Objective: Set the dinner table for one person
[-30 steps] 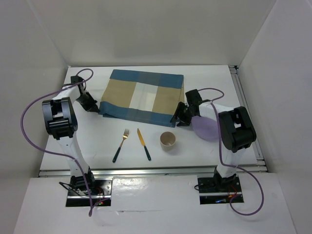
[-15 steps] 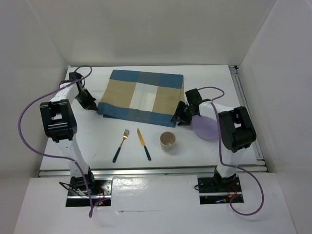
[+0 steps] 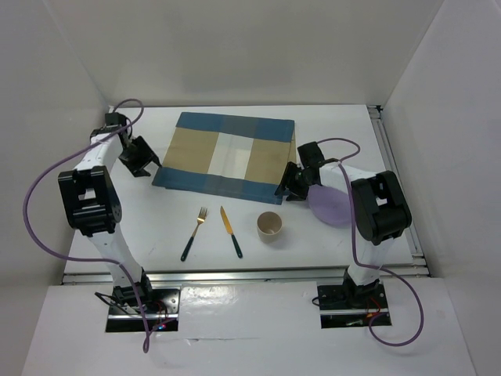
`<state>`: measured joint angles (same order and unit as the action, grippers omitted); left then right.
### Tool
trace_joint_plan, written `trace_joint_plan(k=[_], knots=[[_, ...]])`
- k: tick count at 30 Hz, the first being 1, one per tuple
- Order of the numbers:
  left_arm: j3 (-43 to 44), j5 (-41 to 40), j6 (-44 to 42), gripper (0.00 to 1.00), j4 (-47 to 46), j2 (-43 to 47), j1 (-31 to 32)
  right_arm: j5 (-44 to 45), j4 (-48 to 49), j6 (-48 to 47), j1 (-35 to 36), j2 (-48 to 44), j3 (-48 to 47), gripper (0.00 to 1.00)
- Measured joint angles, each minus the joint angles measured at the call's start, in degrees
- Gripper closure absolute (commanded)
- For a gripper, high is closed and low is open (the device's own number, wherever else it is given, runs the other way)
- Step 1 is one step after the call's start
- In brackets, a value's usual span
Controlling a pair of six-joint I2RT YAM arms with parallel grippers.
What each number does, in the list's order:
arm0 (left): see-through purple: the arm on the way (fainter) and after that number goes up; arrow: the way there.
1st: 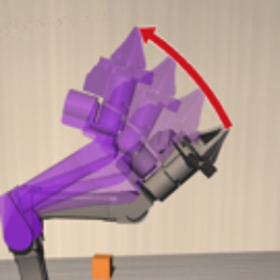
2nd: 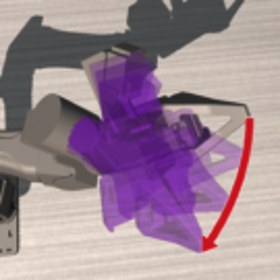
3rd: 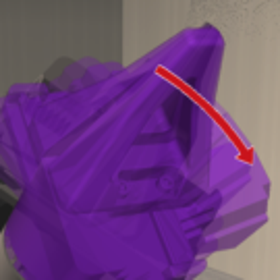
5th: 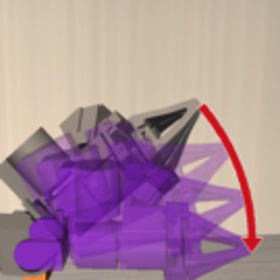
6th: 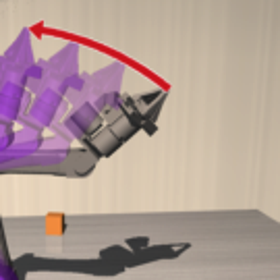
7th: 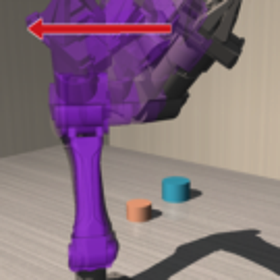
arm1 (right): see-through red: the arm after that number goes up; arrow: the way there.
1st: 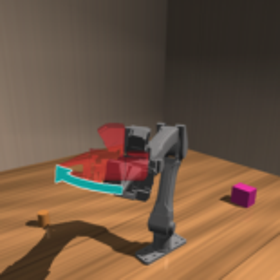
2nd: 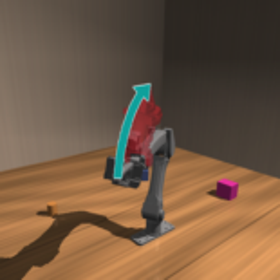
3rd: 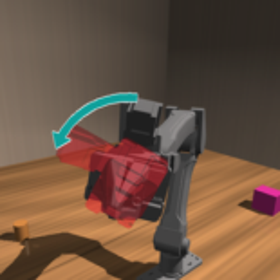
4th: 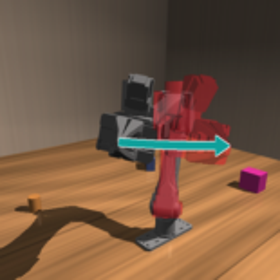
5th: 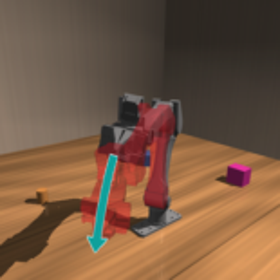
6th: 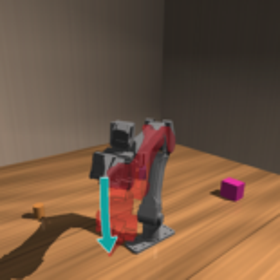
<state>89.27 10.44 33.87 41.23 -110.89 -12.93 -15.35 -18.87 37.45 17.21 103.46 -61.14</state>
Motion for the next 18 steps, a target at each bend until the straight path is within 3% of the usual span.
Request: trace_joint_plan(k=[8, 18], knots=[[-7.04, -0.31, 5.27, 0.31, -1.01, -2.12, -0.87, 0.15, -0.13, -0.39, 0.00, 0.02, -0.04, 0.41], [-4.39, -1.62, 8.24, 0.31, -1.81, -6.51, -0.59, 0.39, -0.96, -0.94, 0.00, 0.02, -0.48, 0.41]])
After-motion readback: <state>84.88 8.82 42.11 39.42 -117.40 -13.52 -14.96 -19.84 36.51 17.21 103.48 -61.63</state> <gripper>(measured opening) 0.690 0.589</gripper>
